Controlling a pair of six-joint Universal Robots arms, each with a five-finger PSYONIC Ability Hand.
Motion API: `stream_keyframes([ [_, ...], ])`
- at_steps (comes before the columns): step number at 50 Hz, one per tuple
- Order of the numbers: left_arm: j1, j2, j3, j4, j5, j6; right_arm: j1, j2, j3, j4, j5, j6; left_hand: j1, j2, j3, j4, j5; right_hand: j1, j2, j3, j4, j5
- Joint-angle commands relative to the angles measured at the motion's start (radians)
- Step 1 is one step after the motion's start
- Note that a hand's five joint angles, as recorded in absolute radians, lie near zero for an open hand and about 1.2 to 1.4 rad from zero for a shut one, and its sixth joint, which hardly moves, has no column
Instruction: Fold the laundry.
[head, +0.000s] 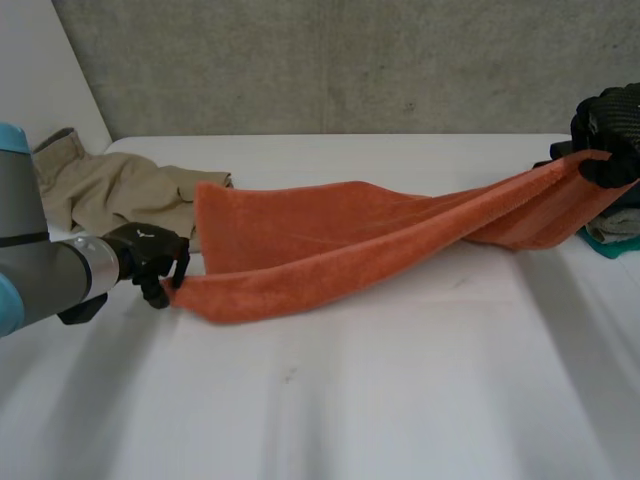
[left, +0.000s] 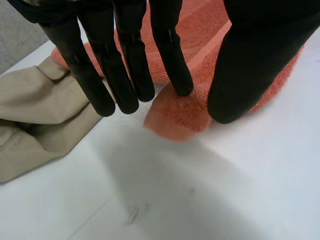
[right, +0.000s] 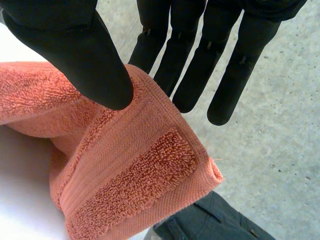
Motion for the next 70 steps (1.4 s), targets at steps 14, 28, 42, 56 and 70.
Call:
stream_keyframes([
  [14, -0.113, -0.086, 0.114, 0.022, -0.16, -0.023, 0.019, 0.037, 0.011, 0.006, 0.001, -0.038, -0.421, -0.423, -0.422, -0.424, -0.421, 0.262, 0.224, 0.218, 0.203, 0.226],
  [28, -0.19, -0.146, 0.139, 0.026, -0.252, -0.023, 0.003, 0.041, 0.044, 0.006, -0.002, -0.065, 0.505, 0.503, 0.505, 0.502, 0.505, 0.262, 0.224, 0.218, 0.203, 0.226],
  [42, -0.13, 0.21, -0.208, -0.162, -0.272, 0.19, -0.132, 0.057, 0.198, 0.364, 0.015, -0.807, 0.506, 0.504, 0.506, 0.503, 0.506, 0.262, 0.224, 0.218, 0.203, 0.226],
  [56, -0.057, 0.28, -0.225, -0.129, -0.198, 0.338, -0.092, 0.09, 0.248, 0.393, 0.079, -0.968, 0.506, 0.504, 0.506, 0.503, 0.506, 0.262, 0.224, 0.218, 0.203, 0.226],
  [70, -0.11, 0.017, 0.371, 0.109, -0.223, 0.189, 0.129, 0.236, -0.167, -0.049, 0.286, -0.603, 0.506, 0.504, 0.506, 0.503, 0.506, 0.262, 0.224, 0.218, 0.203, 0.226],
])
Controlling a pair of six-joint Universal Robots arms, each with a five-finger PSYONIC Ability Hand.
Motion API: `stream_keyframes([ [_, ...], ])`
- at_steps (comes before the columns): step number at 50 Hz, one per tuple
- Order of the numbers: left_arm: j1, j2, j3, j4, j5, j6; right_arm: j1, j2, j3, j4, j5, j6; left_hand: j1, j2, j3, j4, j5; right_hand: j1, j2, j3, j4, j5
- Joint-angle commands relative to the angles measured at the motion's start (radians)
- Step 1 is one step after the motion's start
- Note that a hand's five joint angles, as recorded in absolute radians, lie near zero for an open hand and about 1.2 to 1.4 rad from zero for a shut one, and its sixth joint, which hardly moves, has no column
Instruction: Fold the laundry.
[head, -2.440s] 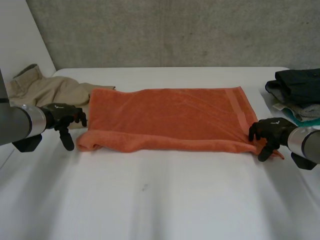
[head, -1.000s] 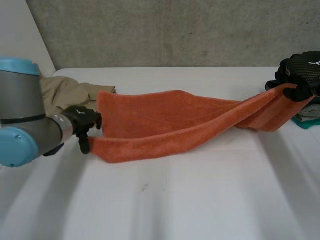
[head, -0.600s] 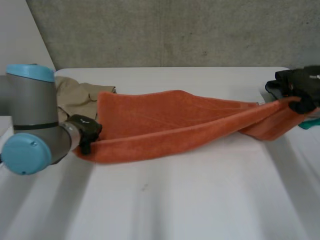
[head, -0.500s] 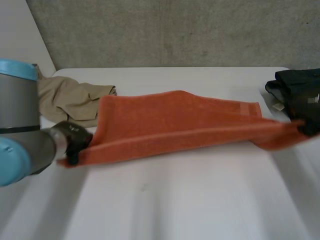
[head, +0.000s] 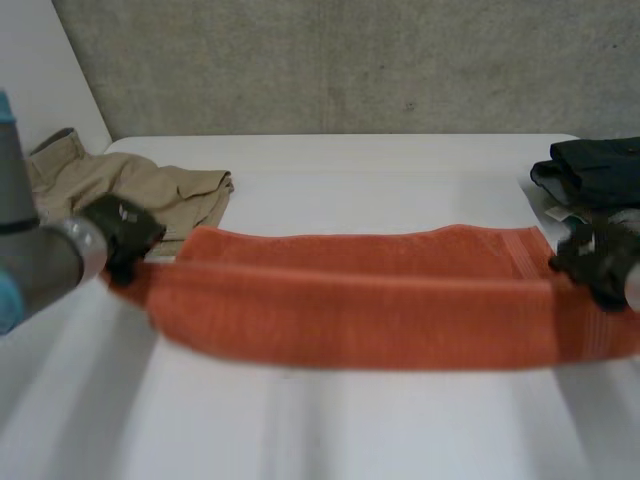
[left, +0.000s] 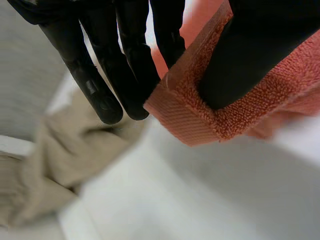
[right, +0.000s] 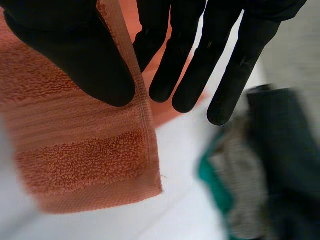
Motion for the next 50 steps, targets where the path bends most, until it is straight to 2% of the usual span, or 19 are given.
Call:
stream_keyframes([
  [1, -0.025, -0.106, 0.394, 0.13, 0.012, -0.077, 0.103, 0.057, -0.318, -0.258, 0.123, 0.226, 0.247, 0.202, 0.208, 0.201, 0.237, 0.262, 0.224, 0.218, 0.203, 0.204],
  [3, -0.03, -0.105, 0.487, 0.167, 0.015, -0.121, 0.112, 0.059, -0.399, -0.333, 0.153, 0.306, 0.247, 0.202, 0.208, 0.201, 0.237, 0.262, 0.224, 0.218, 0.203, 0.204],
  [4, -0.028, -0.096, 0.57, 0.215, 0.014, -0.173, 0.116, 0.057, -0.47, -0.416, 0.176, 0.398, 0.247, 0.202, 0.208, 0.201, 0.237, 0.262, 0.224, 0.218, 0.203, 0.204],
  [8, -0.018, -0.06, 0.707, 0.356, -0.028, -0.334, 0.109, 0.034, -0.544, -0.611, 0.211, 0.623, 0.247, 0.202, 0.208, 0.201, 0.237, 0.262, 0.224, 0.218, 0.203, 0.204],
  [11, -0.004, -0.043, 0.713, 0.47, -0.063, -0.428, 0.112, 0.011, -0.543, -0.734, 0.213, 0.748, 0.247, 0.202, 0.208, 0.201, 0.237, 0.262, 0.224, 0.218, 0.203, 0.204],
  [13, 0.004, -0.042, 0.707, 0.516, -0.074, -0.457, 0.116, 0.004, -0.527, -0.757, 0.211, 0.771, 0.247, 0.202, 0.208, 0.201, 0.237, 0.262, 0.224, 0.218, 0.203, 0.204],
  [15, 0.019, -0.046, 0.69, 0.568, -0.071, -0.467, 0.119, 0.002, -0.504, -0.752, 0.205, 0.765, 0.247, 0.202, 0.208, 0.201, 0.237, 0.262, 0.224, 0.218, 0.203, 0.204],
  [23, 0.037, -0.069, 0.51, 0.582, -0.033, -0.464, 0.148, 0.033, -0.428, -0.716, 0.16, 0.708, 0.247, 0.202, 0.208, 0.201, 0.237, 0.262, 0.224, 0.218, 0.203, 0.204],
  [30, 0.056, -0.129, 0.298, 0.63, 0.018, -0.453, 0.18, 0.128, -0.371, -0.639, 0.15, 0.636, 0.247, 0.202, 0.208, 0.201, 0.237, 0.262, 0.224, 0.218, 0.203, 0.204],
  [37, 0.073, -0.22, 0.091, 0.658, 0.06, -0.382, 0.182, 0.264, -0.303, -0.535, 0.153, 0.577, 0.247, 0.202, 0.208, 0.201, 0.237, 0.262, 0.224, 0.218, 0.203, 0.204],
  [40, 0.073, -0.211, -0.015, 0.625, 0.058, -0.32, 0.175, 0.295, -0.268, -0.463, 0.156, 0.54, 0.247, 0.202, 0.208, 0.201, 0.237, 0.262, 0.224, 0.218, 0.203, 0.204],
  [44, 0.074, -0.149, -0.136, 0.563, 0.058, -0.235, 0.152, 0.265, -0.204, -0.348, 0.165, 0.48, 0.247, 0.202, 0.208, 0.201, 0.237, 0.262, 0.224, 0.218, 0.203, 0.204],
  [49, 0.071, 0.016, -0.307, 0.411, 0.06, -0.103, 0.103, 0.107, -0.061, -0.168, 0.162, 0.331, 0.247, 0.202, 0.208, 0.201, 0.237, 0.262, 0.224, 0.218, 0.203, 0.204],
  [50, 0.07, 0.064, -0.349, 0.353, 0.058, -0.07, 0.085, 0.053, -0.015, -0.092, 0.16, 0.266, 0.247, 0.202, 0.208, 0.201, 0.237, 0.262, 0.224, 0.218, 0.203, 0.204],
])
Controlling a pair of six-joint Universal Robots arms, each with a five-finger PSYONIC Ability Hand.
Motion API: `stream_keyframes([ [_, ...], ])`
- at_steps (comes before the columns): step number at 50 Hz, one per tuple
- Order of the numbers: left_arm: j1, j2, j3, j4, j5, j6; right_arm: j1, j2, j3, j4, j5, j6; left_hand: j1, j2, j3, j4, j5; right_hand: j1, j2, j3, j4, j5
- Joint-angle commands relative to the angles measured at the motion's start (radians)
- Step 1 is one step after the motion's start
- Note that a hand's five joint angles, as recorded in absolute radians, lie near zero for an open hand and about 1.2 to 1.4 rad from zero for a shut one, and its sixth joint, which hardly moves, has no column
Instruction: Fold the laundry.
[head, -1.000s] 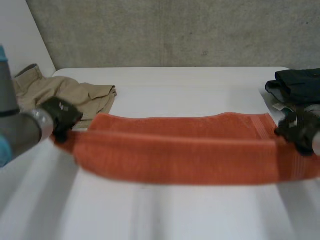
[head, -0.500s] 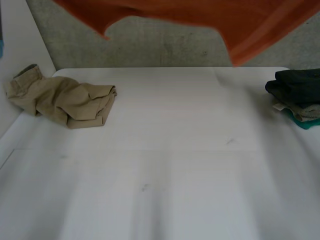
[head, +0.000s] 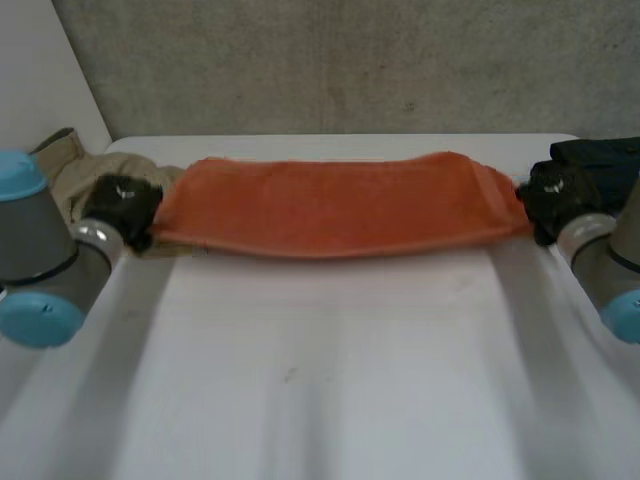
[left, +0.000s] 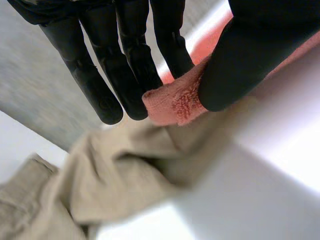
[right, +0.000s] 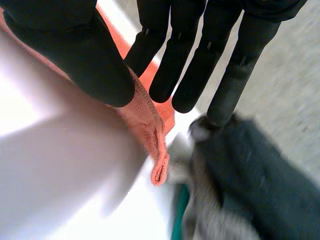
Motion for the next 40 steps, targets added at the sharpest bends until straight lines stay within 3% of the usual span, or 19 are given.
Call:
stream_keyframes([
  [1, -0.005, 0.227, -0.226, -0.235, -0.003, 0.176, -0.076, -0.225, 0.205, 0.296, -0.004, -0.242, 0.247, 0.202, 0.207, 0.197, 0.237, 0.262, 0.224, 0.211, 0.201, 0.201],
  [7, 0.009, 0.333, -0.339, -0.53, 0.004, 0.294, -0.201, -0.396, 0.399, 0.5, -0.06, -0.562, 0.247, 0.202, 0.207, 0.197, 0.237, 0.262, 0.224, 0.211, 0.201, 0.201],
  [10, 0.014, 0.341, -0.338, -0.639, 0.03, 0.335, -0.224, -0.424, 0.445, 0.479, -0.116, -0.658, 0.247, 0.202, 0.207, 0.197, 0.237, 0.262, 0.224, 0.211, 0.201, 0.201],
  [12, 0.011, 0.341, -0.323, -0.664, 0.046, 0.341, -0.221, -0.418, 0.449, 0.458, -0.131, -0.646, 0.247, 0.202, 0.207, 0.197, 0.237, 0.262, 0.224, 0.211, 0.201, 0.201],
  [18, -0.031, 0.286, -0.182, -0.591, 0.057, 0.263, -0.178, -0.343, 0.375, 0.318, -0.122, -0.492, 0.247, 0.202, 0.207, 0.197, 0.237, 0.262, 0.224, 0.211, 0.201, 0.201],
  [25, -0.06, 0.133, 0.041, -0.517, -0.048, 0.168, -0.13, -0.24, 0.254, 0.139, -0.116, -0.344, 0.247, 0.202, 0.207, 0.197, 0.237, 0.262, 0.224, 0.211, 0.201, 0.201],
  [31, -0.107, 0.012, 0.229, -0.468, -0.077, 0.105, -0.093, -0.132, 0.154, -0.016, -0.101, -0.25, 0.247, 0.202, 0.207, 0.197, 0.237, 0.262, 0.224, 0.211, 0.201, 0.201],
  [40, -0.178, -0.238, 0.573, -0.387, -0.17, 0.084, -0.017, 0.089, -0.062, -0.167, 0.054, -0.204, 0.247, 0.202, 0.207, 0.197, 0.237, 0.262, 0.224, 0.211, 0.201, 0.201],
])
